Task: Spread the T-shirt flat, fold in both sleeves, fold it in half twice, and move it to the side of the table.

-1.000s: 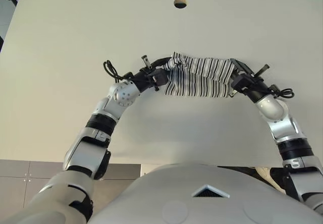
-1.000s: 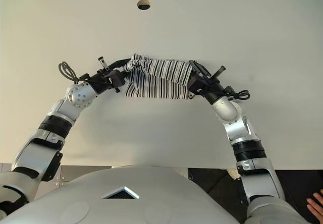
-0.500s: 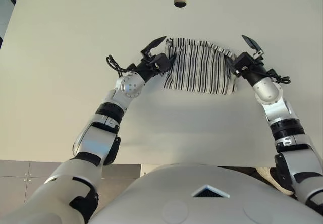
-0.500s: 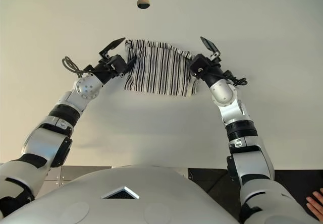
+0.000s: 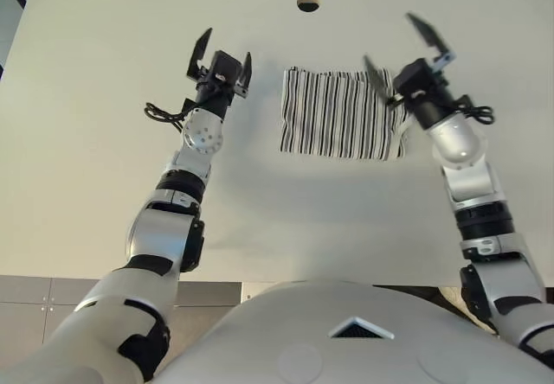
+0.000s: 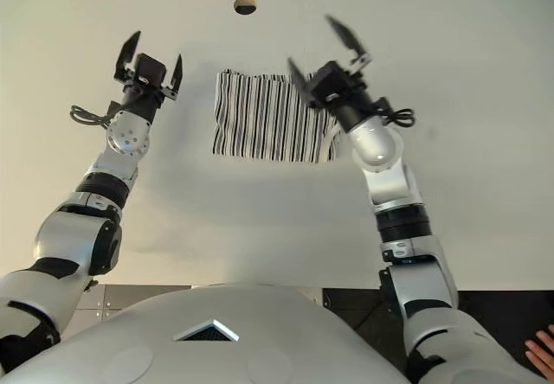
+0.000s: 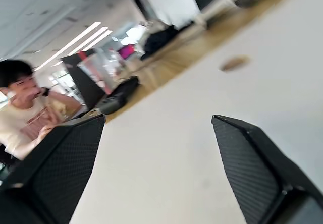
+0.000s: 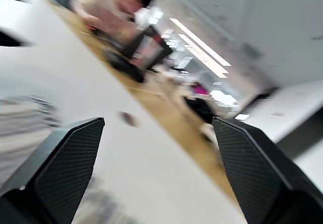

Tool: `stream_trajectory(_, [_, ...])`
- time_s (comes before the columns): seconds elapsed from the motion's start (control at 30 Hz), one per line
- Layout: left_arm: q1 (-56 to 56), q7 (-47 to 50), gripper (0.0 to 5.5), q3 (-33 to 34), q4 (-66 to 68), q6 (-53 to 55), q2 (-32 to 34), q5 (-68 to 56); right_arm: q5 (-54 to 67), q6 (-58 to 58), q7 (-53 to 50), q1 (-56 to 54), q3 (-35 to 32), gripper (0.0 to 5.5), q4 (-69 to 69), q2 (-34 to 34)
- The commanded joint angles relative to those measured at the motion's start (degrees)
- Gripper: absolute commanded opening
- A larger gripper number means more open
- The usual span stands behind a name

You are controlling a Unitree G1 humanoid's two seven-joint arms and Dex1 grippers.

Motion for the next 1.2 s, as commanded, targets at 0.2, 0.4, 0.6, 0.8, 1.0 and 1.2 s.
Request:
stream_trajectory(0.2, [2.6,3.9,3.93,5.5,-6.6,-10.0,-6.4,-6.0,8.9,15.2,8.1,-10.5,-4.0,3.96,33.3,8.5])
stream_trajectory(0.4, [5.0,4.1,3.93,5.3,-7.7,-11.2,-7.1,-4.8,18.0,15.6,-3.6,-14.3,-19.0,3.96,49.8,2.5])
stream_trajectory(0.6, [9.2,4.9,3.93,6.3,-10.7,-11.8,-7.3,-5.0,28.9,15.9,-19.3,-12.6,-37.0,3.96,58.7,-11.2])
stream_trajectory(0.8, [13.6,3.7,3.93,7.3,-15.2,-12.7,-7.8,-6.9,33.1,16.2,-25.5,-9.6,-45.3,3.96,60.5,-14.2])
stream_trajectory(1.0, [15.3,3.3,3.93,8.3,-18.4,-14.6,-8.6,-8.0,28.6,0.7,-30.9,-11.8,-44.4,3.96,55.5,-15.4])
stream_trajectory(1.2, [8.9,-2.5,3.93,4.1,-28.0,-6.2,-17.5,-14.8,9.0,-11.4,-36.3,-11.8,-23.9,3.96,14.0,2.3])
